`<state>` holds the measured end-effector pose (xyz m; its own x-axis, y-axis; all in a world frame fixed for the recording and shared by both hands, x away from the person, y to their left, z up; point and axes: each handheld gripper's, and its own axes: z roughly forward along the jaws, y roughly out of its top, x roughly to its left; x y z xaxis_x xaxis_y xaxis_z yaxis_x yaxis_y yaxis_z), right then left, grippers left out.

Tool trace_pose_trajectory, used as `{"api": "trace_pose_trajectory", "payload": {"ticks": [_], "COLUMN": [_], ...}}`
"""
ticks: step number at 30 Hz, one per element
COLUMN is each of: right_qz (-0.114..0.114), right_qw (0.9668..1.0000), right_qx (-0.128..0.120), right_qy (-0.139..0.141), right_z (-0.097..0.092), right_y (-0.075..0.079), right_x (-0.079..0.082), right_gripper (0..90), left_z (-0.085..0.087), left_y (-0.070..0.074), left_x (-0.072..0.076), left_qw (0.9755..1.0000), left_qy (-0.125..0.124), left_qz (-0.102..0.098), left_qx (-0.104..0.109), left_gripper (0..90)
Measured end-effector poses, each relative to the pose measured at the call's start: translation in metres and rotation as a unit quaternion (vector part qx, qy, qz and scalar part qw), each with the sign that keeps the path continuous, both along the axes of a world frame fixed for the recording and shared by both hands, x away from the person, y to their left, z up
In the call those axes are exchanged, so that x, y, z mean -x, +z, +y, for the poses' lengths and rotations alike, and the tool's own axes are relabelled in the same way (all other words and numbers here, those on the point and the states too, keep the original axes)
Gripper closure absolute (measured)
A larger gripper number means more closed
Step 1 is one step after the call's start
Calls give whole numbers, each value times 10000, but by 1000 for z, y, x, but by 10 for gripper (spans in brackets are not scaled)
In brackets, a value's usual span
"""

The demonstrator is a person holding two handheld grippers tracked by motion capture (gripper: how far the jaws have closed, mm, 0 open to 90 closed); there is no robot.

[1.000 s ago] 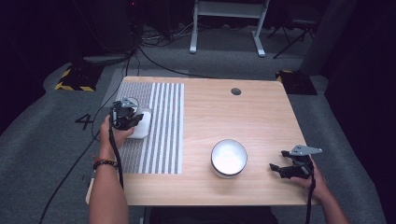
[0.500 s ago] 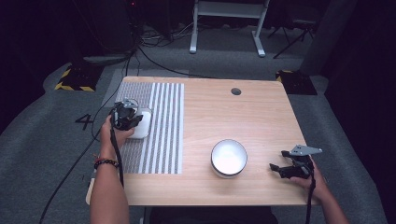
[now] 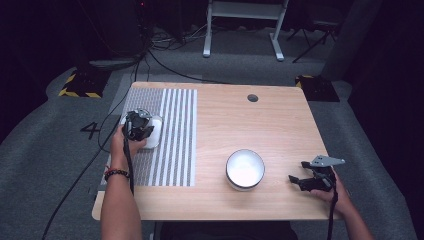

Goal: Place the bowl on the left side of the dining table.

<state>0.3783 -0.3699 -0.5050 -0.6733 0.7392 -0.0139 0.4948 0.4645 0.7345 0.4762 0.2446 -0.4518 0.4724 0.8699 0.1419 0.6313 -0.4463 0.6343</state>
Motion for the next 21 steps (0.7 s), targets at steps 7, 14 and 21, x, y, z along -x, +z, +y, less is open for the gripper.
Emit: {"api": "trace_pose_trajectory", "payload": {"ticks": [7, 14, 21], "right_qz": [0, 1, 1], "right_qw": [10000, 10000, 10000], "right_qx": [-1, 0, 0], "right_qy": [0, 0, 0], "right_z": [0, 0, 0], "right_y": [0, 0, 0], "right_x": [0, 0, 0], "right_gripper": [150, 150, 150], "left_z": [3, 0, -1], "left_y": [-6, -10, -13], "left_x": [3, 1, 0], "left_qw": [9996, 9995, 9993], "left_qy": [-46, -67, -34], "left_qz": [0, 72, 139], "left_qx": [275, 290, 357], "left_gripper": [811, 809, 758]}}
